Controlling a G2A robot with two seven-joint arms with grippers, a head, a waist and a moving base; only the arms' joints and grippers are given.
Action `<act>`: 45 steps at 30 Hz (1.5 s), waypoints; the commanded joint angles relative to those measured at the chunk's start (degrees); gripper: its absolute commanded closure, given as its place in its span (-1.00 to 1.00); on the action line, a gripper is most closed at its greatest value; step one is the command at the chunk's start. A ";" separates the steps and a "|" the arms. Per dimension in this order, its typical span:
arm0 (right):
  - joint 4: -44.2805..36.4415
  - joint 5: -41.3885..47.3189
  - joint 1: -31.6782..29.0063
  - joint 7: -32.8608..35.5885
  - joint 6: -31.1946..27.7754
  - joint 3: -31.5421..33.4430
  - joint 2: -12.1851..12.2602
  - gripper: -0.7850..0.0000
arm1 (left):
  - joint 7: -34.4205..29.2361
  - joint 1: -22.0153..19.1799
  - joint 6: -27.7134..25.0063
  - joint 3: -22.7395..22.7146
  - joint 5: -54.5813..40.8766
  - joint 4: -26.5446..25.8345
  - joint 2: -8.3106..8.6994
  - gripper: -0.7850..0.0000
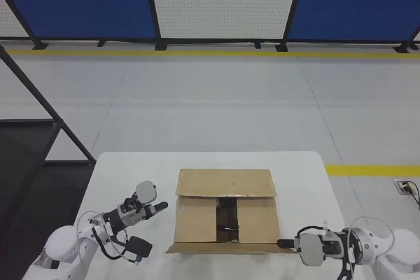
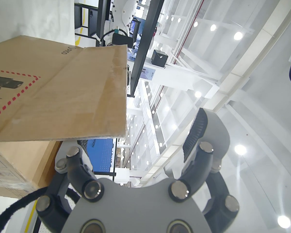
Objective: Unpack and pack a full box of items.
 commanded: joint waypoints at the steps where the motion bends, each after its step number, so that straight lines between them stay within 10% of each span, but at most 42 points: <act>1: -1.42 -1.43 -1.19 0.00 0.00 0.18 0.37 -1.00 | -0.37 0.01 -0.04 0.12 0.04 -0.07 -0.02 -1.00; 45: 0.80 -8.41 -5.66 6.10 5.02 -7.10 2.41 -1.00 | -0.22 0.43 -5.56 -0.64 -5.56 -2.09 0.24 -1.00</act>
